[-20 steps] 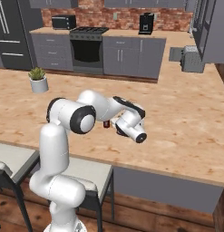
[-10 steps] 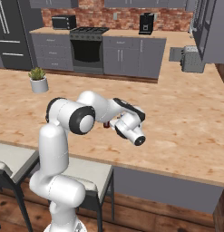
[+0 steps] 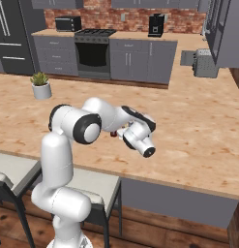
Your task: The dining table condiment station is running low on condiment bottle. Refill the condiment station by opening the cabinet and taking the condiment bottle from the cabinet and placing it on the dining table.
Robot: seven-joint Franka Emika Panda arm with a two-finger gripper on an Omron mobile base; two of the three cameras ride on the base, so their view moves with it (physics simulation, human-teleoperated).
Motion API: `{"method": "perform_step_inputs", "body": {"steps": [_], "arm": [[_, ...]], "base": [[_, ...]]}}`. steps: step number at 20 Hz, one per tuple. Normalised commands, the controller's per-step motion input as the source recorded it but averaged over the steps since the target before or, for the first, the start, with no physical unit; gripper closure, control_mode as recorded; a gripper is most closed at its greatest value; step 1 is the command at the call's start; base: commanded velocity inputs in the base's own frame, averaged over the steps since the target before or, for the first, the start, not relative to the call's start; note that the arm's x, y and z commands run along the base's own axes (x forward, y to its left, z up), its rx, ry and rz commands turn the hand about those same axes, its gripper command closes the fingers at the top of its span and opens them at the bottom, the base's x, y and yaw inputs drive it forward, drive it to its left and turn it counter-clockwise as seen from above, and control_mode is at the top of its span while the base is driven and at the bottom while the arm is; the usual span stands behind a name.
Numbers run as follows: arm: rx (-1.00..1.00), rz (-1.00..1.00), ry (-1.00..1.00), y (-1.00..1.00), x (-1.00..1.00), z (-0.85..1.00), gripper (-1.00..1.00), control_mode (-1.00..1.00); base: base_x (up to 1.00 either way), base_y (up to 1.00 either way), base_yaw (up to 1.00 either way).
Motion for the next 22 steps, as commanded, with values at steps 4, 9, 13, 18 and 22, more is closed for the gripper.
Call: {"method": "perform_step_inputs", "body": {"steps": [4,9,13,18,22], "arm": [[0.0,0.0,0.0,0.0,-0.15,0.01,-1.0,-1.0],[0.0,0.01,0.0,0.0,-0.2,0.32,-1.0,-1.0],[0.0,0.03,0.0,0.0,-0.22,0.8,-1.0,-1.0],[0.0,0.07,0.0,0.0,-0.31,0.75,-1.0,-1.0],[-0.05,0.12,0.0,0.03,-0.65,0.61,-1.0,-1.0]], "base": [[0.0,0.0,0.0],[0.0,0.0,0.0],[0.0,0.0,0.0],[0.0,0.0,0.0],[0.0,0.0,0.0]]}}
